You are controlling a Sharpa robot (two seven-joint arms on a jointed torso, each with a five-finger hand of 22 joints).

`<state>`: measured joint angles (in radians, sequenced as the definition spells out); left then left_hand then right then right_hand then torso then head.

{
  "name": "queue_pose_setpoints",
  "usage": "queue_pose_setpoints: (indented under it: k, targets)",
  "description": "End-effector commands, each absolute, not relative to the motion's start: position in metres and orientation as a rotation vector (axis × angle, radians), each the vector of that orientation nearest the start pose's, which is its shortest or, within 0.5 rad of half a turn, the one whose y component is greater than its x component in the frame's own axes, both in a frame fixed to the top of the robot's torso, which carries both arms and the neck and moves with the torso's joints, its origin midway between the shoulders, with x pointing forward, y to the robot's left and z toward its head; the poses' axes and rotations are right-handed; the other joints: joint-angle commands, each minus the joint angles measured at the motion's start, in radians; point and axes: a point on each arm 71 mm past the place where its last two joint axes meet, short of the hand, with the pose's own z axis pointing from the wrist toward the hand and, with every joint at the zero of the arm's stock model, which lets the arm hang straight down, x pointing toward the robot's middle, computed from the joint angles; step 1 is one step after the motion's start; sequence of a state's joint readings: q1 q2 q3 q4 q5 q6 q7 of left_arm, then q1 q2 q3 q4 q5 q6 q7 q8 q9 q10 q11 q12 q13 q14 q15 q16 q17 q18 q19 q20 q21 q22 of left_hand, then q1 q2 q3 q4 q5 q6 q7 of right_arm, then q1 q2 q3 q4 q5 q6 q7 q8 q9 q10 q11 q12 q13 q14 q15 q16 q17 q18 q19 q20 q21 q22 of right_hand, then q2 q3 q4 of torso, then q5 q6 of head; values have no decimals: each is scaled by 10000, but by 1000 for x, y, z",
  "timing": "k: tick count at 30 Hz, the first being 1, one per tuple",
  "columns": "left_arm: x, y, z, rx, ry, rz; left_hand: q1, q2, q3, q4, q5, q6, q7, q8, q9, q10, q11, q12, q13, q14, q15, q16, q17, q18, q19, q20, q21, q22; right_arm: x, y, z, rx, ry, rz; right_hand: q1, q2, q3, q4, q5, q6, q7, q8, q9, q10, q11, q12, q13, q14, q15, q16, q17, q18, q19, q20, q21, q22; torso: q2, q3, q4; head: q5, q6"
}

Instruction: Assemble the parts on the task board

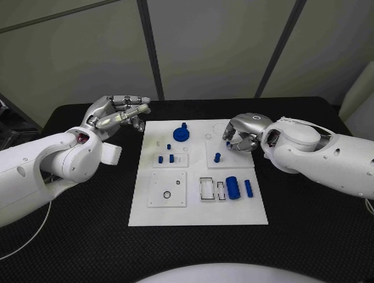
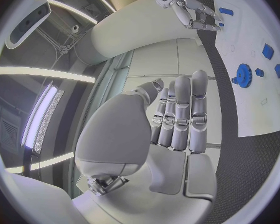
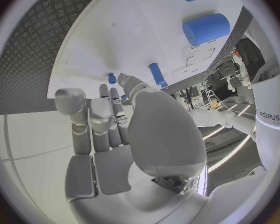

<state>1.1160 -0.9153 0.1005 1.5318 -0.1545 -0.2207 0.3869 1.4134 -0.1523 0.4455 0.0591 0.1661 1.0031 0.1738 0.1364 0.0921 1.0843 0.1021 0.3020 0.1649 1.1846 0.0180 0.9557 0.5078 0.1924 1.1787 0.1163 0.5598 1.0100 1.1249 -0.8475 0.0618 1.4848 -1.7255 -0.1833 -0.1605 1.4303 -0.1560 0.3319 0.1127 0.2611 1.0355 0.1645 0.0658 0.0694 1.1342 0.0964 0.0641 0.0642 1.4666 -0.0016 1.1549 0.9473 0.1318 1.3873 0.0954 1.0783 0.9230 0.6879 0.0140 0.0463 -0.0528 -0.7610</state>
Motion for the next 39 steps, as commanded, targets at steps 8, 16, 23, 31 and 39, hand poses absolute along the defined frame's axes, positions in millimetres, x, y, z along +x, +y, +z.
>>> queue_pose_setpoints:
  k: [8,16,23,31,39]
  targets:
    - [488,240,-163,-10114,13545,-16086,-42,77,-36,-15,44,-47,41,32,-14,-76,-5,79,19,-85,17,-74,-17,-105,-51,0,-78,-16,493,-209,-195,-3586,17165,4179,195,20,430,-75,-33,236,-54,64,33,280,-37,95,24,330,60,555,592,-296,143,39,841,955,-7,6,-11,44,-69]
    - [488,241,-164,-10143,13481,-15995,-42,90,-43,-17,44,-44,48,41,-16,-75,-2,102,27,-101,20,-83,-28,-104,-62,4,-95,-27,494,-210,-198,-3614,17450,3999,190,42,650,-123,-106,438,-125,119,61,532,-111,142,48,362,14,919,997,-362,199,14,1310,1492,-16,8,-6,57,-118]
    - [489,243,-164,-10166,13410,-15894,-22,105,-47,-35,47,-49,64,50,-19,-64,0,140,42,-110,21,-87,-41,-102,-69,6,-113,-39,495,-209,-200,-3698,17621,3844,370,153,893,-344,-147,698,-204,205,104,881,-211,221,105,370,-58,1140,1213,-431,269,-51,1736,1993,-15,6,-8,74,-147]
    - [488,243,-165,-10187,13451,-15888,-22,104,-50,-37,46,-48,69,53,-19,-63,3,147,44,-111,21,-87,-43,-101,-70,6,-116,-41,496,-207,-201,-3814,17612,3540,447,199,1082,-531,-269,743,-221,182,100,950,-224,172,118,354,-64,1228,1273,-446,227,-70,1874,2135,-15,1,-10,67,-170]
    - [488,244,-165,-10227,13486,-15835,-12,106,-54,-48,45,-48,77,59,-20,-68,7,159,49,-115,23,-89,-49,-100,-72,7,-122,-46,494,-205,-196,-3683,16829,3719,542,351,1303,-749,-462,982,-267,266,149,1213,-297,225,188,341,-122,1297,1302,-511,308,-106,2211,2559,-26,0,-20,78,-179]
